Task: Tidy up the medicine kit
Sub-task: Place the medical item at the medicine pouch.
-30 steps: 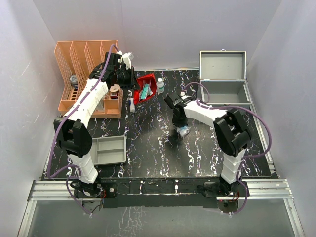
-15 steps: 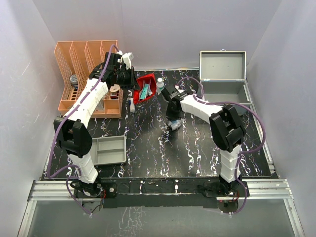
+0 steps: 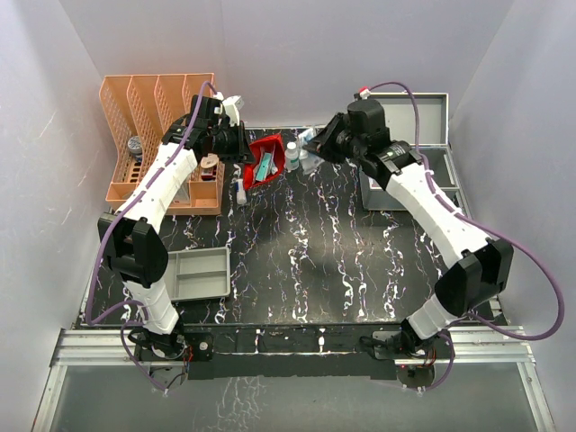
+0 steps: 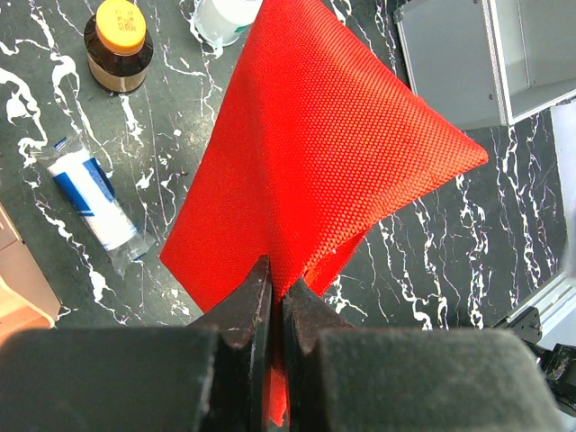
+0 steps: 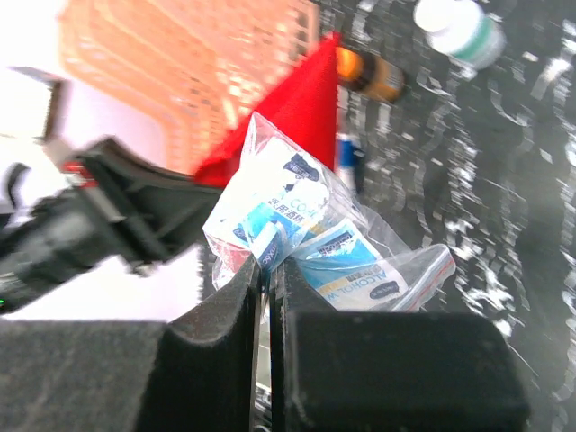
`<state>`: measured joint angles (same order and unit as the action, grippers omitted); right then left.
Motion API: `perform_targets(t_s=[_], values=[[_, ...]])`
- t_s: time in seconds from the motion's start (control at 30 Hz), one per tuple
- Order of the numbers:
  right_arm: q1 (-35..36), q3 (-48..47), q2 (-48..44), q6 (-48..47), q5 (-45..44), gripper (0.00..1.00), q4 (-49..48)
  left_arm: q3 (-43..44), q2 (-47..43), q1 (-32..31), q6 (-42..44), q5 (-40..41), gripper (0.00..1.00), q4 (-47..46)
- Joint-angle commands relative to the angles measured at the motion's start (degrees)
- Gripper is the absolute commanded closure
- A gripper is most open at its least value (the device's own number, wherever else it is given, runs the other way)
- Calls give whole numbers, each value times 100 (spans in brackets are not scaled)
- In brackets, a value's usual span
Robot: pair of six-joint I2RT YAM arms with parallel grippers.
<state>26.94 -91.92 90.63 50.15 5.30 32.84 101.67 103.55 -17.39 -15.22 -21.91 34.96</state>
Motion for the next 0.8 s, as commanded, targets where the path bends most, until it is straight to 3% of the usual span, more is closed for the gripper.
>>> perform_targets(t_s=[0.0, 0.17, 0.4, 0.77], values=[[-109, 251, -30, 805, 1186, 100, -1754, 208, -214, -31, -21, -204, 100, -24], [-102, 651, 217, 1732, 2066, 100, -3640, 187, -256, -28, -8, -258, 100, -42], [-95, 1328, 403, 2892, 2588, 100, -5788, 173, -317, -29, -7, -283, 100, -62], [23, 2464, 475, 3913, 2555, 100, -7147, 234, -286, -30, -44, -331, 100, -104]])
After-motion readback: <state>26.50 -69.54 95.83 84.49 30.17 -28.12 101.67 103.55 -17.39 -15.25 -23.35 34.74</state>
